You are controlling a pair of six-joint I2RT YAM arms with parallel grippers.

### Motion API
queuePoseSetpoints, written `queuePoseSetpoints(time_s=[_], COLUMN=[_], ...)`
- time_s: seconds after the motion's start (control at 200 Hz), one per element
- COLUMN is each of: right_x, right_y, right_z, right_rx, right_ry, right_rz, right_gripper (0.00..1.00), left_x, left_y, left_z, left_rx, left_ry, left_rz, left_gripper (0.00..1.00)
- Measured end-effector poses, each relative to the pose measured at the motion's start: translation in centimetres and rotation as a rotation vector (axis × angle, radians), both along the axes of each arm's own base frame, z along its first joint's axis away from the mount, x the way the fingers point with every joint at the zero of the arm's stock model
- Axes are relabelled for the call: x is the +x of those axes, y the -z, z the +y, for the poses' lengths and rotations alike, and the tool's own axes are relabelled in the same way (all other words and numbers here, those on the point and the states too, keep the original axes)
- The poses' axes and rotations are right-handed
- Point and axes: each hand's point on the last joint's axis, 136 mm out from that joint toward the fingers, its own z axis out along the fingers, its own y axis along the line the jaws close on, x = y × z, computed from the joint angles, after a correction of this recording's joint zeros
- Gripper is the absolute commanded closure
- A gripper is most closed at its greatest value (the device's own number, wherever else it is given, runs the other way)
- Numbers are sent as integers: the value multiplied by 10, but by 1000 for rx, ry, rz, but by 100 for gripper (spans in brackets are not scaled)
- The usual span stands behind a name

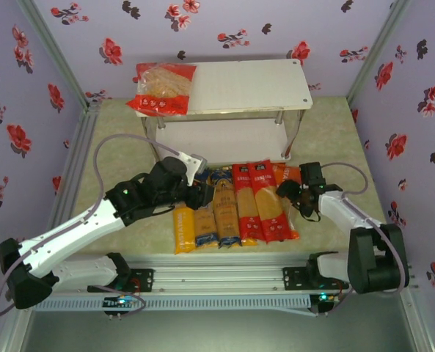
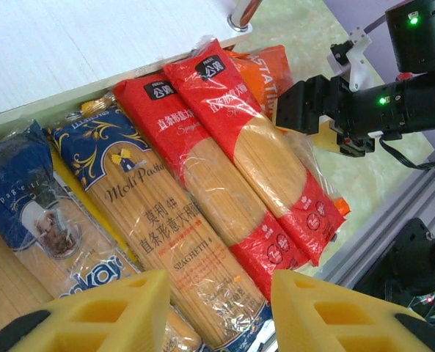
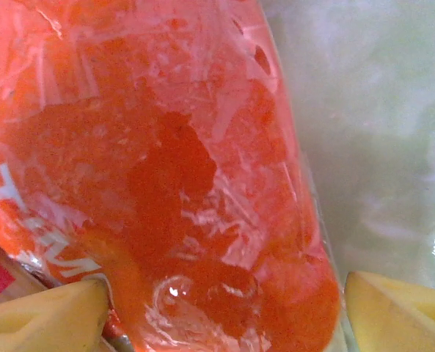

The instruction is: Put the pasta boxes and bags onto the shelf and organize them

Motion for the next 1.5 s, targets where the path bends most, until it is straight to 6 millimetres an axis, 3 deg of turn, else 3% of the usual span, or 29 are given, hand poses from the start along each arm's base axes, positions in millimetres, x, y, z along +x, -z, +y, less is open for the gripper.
queuePoseSetpoints(time_s=[0.09,0.28,0.47,0.59,0.75,0.88,1.075,1.5], right_x=[3,7,9,9,2,-8,-21,-18], right_y=[1,0,-4,-12,-18,-21,-37,-117], right_z=[3,7,9,10,6,-3,-21,-51], right_rx=[16,48,59,60,40,-4,-100,-300], right_ry=[-5,-15,-25,-41,-37,-21,-5,-17], right_rz=[-8,-40,-66,-92,-93,-80,-87,-193], right_gripper=[26,54,73,100,100,100,100,100], left_x=[3,4,5,4,3,2,5,8], left_y=[-1,2,3,4,13,22,18,14], left_z=[1,4,4,3,2,3,3,6], left_rx=[-5,-9,-13,-22,-23,-15,-29,-43], left_ry=[-11,-21,-19,-18,-14,-15,-19,-31], left_rz=[1,7,14,23,39,50,42,36], left_gripper=[56,50,47,38,25,23,23,23])
